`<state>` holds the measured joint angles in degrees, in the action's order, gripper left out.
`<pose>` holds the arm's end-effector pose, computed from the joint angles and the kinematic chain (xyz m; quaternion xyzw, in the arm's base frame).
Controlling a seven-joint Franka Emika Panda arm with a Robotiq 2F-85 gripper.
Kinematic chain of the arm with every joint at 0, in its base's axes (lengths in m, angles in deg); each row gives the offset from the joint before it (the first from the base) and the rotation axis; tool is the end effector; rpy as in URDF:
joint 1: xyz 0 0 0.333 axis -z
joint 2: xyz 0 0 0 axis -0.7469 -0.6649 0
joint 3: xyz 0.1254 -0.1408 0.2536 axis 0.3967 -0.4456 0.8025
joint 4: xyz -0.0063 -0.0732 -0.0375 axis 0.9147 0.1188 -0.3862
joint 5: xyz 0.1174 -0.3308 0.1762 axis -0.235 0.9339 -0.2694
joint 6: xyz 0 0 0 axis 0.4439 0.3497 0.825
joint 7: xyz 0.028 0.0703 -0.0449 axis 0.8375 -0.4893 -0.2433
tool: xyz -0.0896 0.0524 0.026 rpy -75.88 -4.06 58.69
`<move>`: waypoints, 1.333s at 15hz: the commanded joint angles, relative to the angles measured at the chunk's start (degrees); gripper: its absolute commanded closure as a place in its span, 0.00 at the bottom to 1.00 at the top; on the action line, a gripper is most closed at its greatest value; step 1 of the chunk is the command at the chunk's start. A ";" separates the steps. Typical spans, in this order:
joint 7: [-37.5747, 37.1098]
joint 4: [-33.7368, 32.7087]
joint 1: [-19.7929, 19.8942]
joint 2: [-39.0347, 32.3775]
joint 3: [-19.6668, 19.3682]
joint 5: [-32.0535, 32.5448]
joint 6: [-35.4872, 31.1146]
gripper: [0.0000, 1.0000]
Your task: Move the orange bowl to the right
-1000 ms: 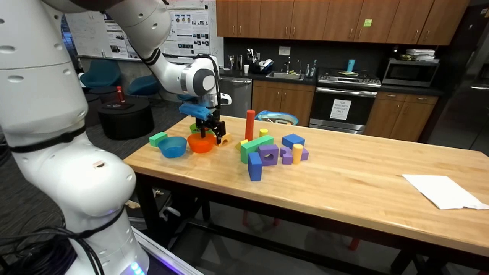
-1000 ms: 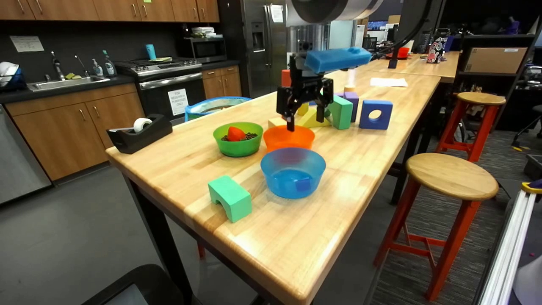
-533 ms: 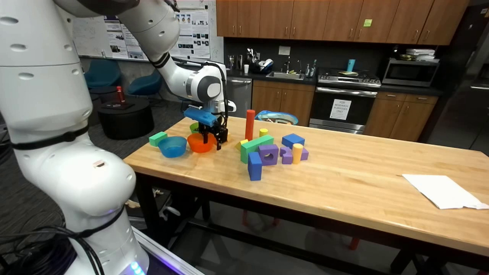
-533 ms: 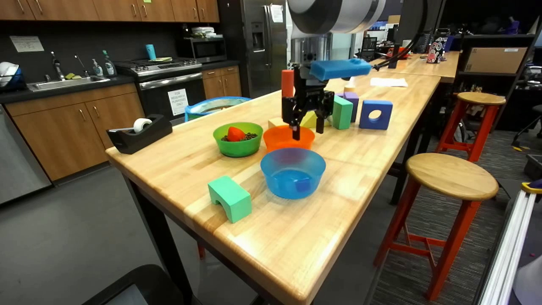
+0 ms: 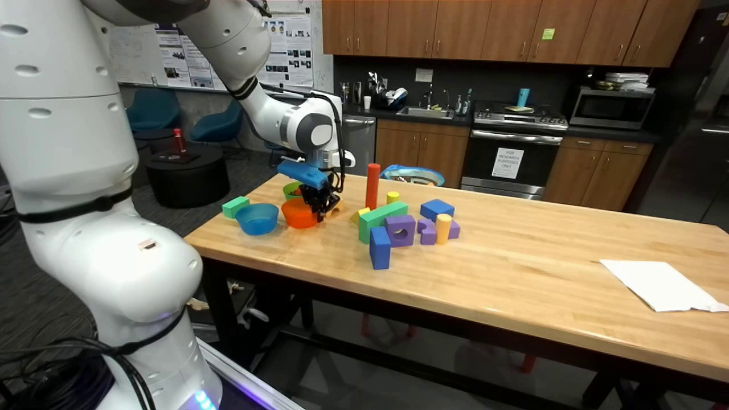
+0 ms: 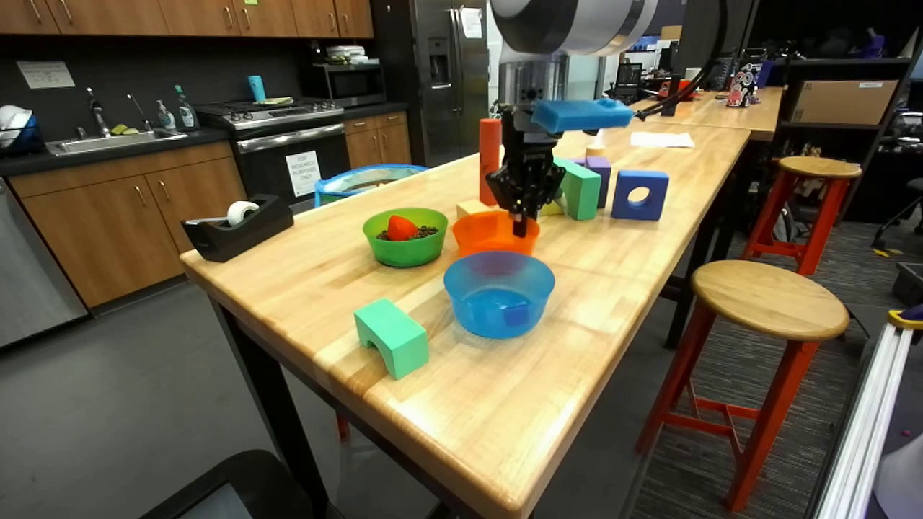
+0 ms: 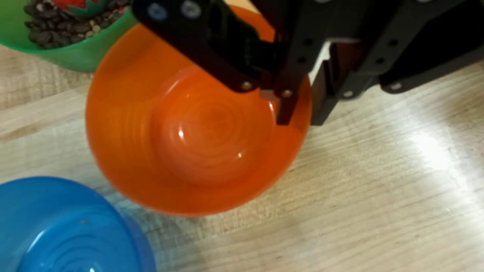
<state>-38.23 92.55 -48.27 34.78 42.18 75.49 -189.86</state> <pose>0.4954 0.0169 0.3068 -0.9977 0.0498 0.0189 0.0422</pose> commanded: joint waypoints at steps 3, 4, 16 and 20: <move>1.85 -0.93 0.07 0.65 -0.72 -1.81 2.27 0.99; 1.56 -0.83 -0.01 1.04 -0.70 -1.78 2.68 0.99; -3.28 1.65 -1.06 16.11 0.44 2.73 8.03 0.99; -9.26 0.61 0.74 20.92 0.40 5.21 7.59 0.99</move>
<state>-42.83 92.43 -48.94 51.11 42.52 78.71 -182.78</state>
